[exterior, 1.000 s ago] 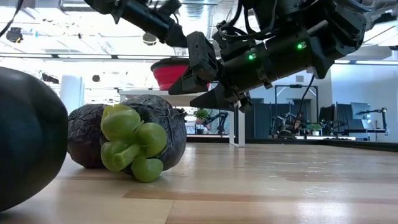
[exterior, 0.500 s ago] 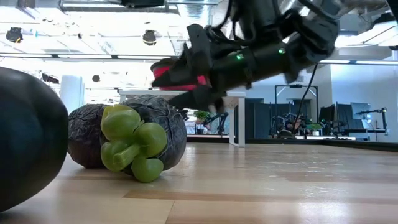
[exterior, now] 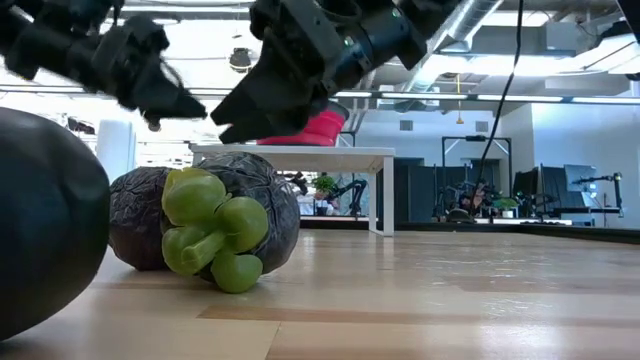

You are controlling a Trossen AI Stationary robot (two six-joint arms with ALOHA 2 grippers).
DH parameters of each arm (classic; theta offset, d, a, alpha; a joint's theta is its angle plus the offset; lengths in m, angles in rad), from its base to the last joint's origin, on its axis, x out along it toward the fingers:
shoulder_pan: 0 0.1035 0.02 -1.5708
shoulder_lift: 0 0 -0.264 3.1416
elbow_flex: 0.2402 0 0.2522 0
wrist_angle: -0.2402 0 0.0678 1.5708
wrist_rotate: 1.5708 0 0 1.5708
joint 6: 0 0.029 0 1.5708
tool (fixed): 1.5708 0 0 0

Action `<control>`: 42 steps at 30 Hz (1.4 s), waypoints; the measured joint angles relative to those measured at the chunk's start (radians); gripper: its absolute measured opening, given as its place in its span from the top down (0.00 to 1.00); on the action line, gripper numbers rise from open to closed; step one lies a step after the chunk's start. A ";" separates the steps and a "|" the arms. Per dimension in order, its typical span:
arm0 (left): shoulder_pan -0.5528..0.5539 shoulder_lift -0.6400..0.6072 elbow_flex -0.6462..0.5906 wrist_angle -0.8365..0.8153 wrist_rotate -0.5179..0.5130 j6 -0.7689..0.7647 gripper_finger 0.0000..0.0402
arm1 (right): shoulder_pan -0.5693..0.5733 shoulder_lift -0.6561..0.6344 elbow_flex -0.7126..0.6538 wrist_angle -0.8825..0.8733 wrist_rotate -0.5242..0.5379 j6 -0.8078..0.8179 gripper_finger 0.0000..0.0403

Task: Pick & Place Fruit
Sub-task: Put the pomegranate into the red strainer bowl

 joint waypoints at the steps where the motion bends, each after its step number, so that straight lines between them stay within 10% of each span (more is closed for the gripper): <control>1: -0.005 0.002 -0.024 0.019 0.001 -0.027 0.74 | 0.001 0.000 0.013 -0.026 -0.012 -0.044 0.28; 17: -0.024 0.008 -0.168 0.213 -0.006 -0.139 0.76 | 0.028 -0.001 0.041 -0.128 -0.064 -0.728 0.28; 42: -0.022 0.060 -0.168 0.283 -0.013 -0.147 0.76 | 0.009 0.314 0.396 -0.395 -0.060 -0.990 0.28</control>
